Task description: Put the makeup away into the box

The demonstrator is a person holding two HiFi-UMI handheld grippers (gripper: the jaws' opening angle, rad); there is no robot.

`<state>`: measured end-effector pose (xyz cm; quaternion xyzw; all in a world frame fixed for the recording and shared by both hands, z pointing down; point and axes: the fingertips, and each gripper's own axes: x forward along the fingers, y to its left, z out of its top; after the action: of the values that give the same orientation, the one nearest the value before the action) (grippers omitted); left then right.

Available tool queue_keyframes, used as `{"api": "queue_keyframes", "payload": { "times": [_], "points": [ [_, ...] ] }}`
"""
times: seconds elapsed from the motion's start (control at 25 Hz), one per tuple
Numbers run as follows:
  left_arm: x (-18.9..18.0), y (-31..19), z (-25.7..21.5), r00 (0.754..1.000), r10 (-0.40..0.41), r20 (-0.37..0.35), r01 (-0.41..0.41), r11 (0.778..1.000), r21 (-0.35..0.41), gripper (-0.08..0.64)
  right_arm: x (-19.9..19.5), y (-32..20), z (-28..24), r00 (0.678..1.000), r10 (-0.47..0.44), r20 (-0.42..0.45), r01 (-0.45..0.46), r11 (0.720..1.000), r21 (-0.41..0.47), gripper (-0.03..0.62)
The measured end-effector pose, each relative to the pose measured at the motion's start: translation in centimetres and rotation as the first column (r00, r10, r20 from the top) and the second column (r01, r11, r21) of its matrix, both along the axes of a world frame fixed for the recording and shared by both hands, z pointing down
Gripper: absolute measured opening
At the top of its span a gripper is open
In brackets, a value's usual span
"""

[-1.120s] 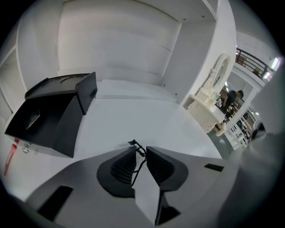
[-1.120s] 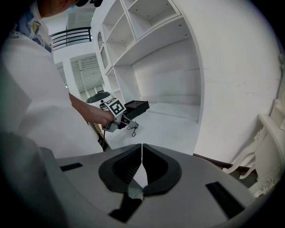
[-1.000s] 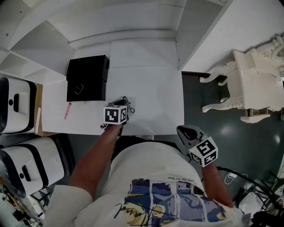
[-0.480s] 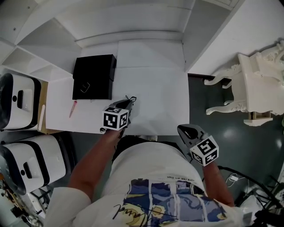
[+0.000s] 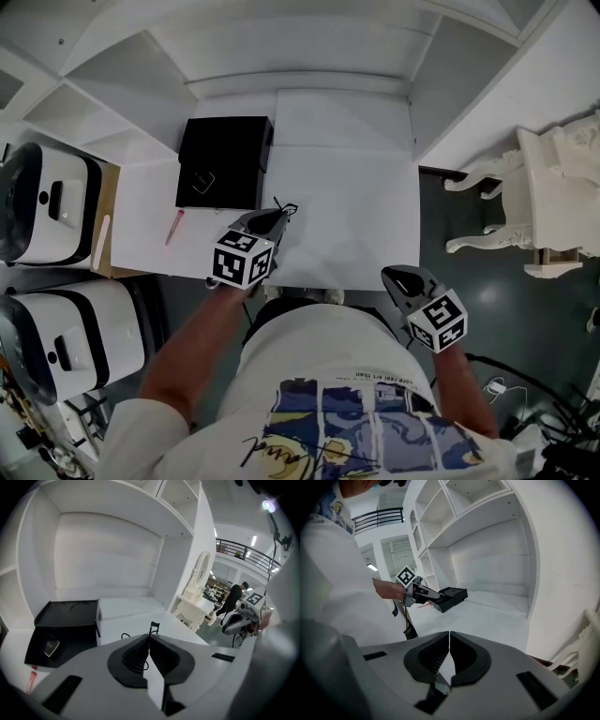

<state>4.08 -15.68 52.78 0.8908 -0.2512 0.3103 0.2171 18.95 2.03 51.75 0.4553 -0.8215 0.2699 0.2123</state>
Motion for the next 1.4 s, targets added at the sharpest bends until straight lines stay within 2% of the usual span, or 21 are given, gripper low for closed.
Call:
{"api": "queue_keyframes", "payload": {
  "times": [0.2, 0.36, 0.52, 0.76, 1.0, 1.28, 1.4],
  "points": [
    [-3.0, -1.4, -2.3, 0.999, 0.050, 0.022, -0.051, 0.996, 0.073, 0.018, -2.5, -1.0, -0.1, 1.000, -0.006, 0.006, 0.006, 1.000, 0.002, 0.028],
    [-5.9, -3.2, -2.5, 0.988, 0.122, 0.090, -0.132, 0.984, 0.123, 0.018, -4.9, -1.8, -0.3, 1.000, -0.002, 0.004, 0.002, 1.000, 0.002, 0.028],
    [-8.6, -5.4, -2.1, 0.964, 0.199, 0.177, -0.228, 0.960, 0.162, 0.018, -7.0, -2.4, -0.6, 1.000, 0.019, 0.000, -0.019, 1.000, 0.002, 0.028],
    [-10.7, -8.2, 0.4, 0.910, 0.329, 0.253, -0.373, 0.915, 0.155, 0.018, -9.3, -2.4, -0.9, 0.998, 0.066, -0.014, -0.066, 0.998, -0.011, 0.028],
    [-11.0, -9.8, 3.4, 0.848, 0.434, 0.304, -0.481, 0.871, 0.099, 0.018, -10.6, -2.1, -1.2, 0.991, 0.132, -0.039, -0.133, 0.991, -0.018, 0.028],
    [-11.1, -10.5, 6.7, 0.757, 0.532, 0.378, -0.581, 0.814, 0.018, 0.018, -12.0, -1.7, -1.3, 0.979, 0.199, -0.053, -0.200, 0.979, -0.026, 0.028],
    [-11.7, -10.8, 8.4, 0.728, 0.548, 0.413, -0.589, 0.808, -0.035, 0.018, -12.6, -1.3, -1.3, 0.973, 0.222, -0.058, -0.225, 0.974, -0.033, 0.028]
  ]
}}
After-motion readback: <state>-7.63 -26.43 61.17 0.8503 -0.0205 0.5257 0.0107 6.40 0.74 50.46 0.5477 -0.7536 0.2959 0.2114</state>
